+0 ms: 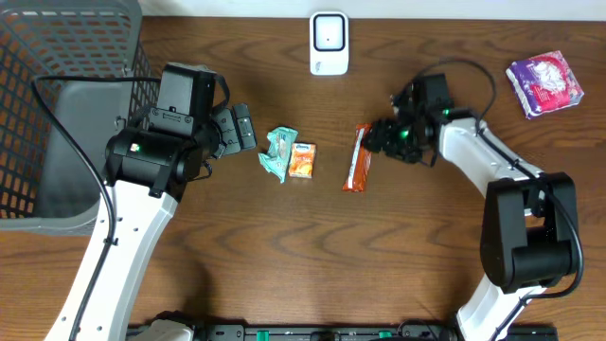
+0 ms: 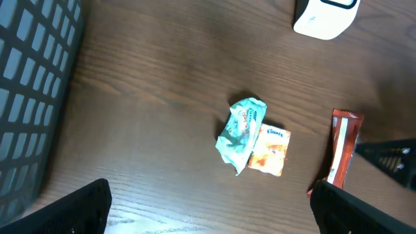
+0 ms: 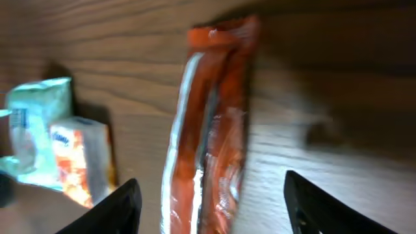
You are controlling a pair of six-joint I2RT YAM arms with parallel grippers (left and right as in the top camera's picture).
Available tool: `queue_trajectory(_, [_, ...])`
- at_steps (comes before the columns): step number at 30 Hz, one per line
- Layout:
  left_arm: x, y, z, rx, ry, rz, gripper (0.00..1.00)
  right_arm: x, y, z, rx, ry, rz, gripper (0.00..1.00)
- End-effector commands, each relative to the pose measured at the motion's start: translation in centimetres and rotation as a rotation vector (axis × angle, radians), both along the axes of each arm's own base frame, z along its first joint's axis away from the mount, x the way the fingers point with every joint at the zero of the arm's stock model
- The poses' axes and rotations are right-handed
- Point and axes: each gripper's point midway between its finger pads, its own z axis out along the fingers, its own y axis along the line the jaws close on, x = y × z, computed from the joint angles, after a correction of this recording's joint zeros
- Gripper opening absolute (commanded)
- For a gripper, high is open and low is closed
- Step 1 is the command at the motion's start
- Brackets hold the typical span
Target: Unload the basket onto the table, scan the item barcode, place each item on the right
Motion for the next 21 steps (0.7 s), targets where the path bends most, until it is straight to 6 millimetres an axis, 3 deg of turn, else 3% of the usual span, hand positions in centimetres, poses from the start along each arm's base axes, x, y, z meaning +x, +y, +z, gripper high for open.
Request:
queue_trajectory(1, [0.0, 0.3, 0.0, 0.022, -0.001, 0.004, 0.98, -1.4, 1.6, 0.0, 0.144, 0.047, 0.011, 0.68])
queue_trajectory(7, [0.0, 0.3, 0.0, 0.022, -0.001, 0.004, 0.98, -2.5, 0.7, -2.9, 0.056, 0.105, -0.103, 0.62])
queue_trajectory(11, [0.0, 0.3, 0.0, 0.022, -0.001, 0.004, 0.98, -2.5, 0.7, -3.6, 0.062, 0.081, -0.11, 0.67])
queue_trajectory(13, [0.0, 0.3, 0.0, 0.021, -0.001, 0.004, 0.98, -2.3, 0.8, -3.8, 0.068, 0.078, -0.122, 0.65])
queue_trajectory(17, [0.0, 0.3, 0.0, 0.022, -0.001, 0.003, 0.98, -2.0, 1.3, -4.2, 0.08, 0.072, -0.117, 0.4])
queue_trajectory(21, [0.0, 0.3, 0.0, 0.022, -0.001, 0.004, 0.98, -1.7, 1.1, -4.3, 0.064, 0.061, -0.123, 0.02])
